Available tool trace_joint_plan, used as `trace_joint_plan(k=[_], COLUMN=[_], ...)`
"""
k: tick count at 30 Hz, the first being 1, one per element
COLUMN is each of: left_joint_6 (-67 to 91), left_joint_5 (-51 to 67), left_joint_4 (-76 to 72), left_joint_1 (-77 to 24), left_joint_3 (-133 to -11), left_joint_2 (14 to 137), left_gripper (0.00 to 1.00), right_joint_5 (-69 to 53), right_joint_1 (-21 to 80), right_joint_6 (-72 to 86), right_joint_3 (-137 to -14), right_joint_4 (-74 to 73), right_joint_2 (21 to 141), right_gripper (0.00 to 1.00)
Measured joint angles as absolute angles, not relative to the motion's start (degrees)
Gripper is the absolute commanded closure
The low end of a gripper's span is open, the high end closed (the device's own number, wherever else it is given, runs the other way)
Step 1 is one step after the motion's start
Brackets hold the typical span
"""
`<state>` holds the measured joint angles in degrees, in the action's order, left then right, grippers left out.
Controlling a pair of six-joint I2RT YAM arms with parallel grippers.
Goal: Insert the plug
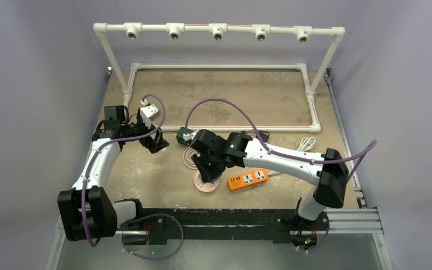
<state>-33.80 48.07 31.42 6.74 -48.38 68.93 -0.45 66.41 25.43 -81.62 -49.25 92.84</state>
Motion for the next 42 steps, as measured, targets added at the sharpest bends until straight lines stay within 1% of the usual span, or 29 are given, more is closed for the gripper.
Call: trace_joint_plan(k=[14,24,42], left_joint_6=[-31.0,-31.0,-32.1], left_joint_5=[44.7,44.5,44.5], left_joint_4=[25.8,24.6,24.5], left_joint_1=[6.8,6.8,7.1], left_joint_3=[-46.1,-46.1,-46.0], left_joint_2=[71.0,72.2,72.7], left_gripper=[0.01,0.01,0.02], right_joint_5=[7.2,10.9,11.5], right_joint_1=[72.2,72.9,72.9], right_joint_6=[23.7,22.9,21.8], right_joint_3=[-81.0,-79.5,-79.5], right_joint_4=[-46.8,-44.7,-44.0], right_joint_2=[96.7,100.1,102.8], right_gripper=[1.0,1.0,1.0])
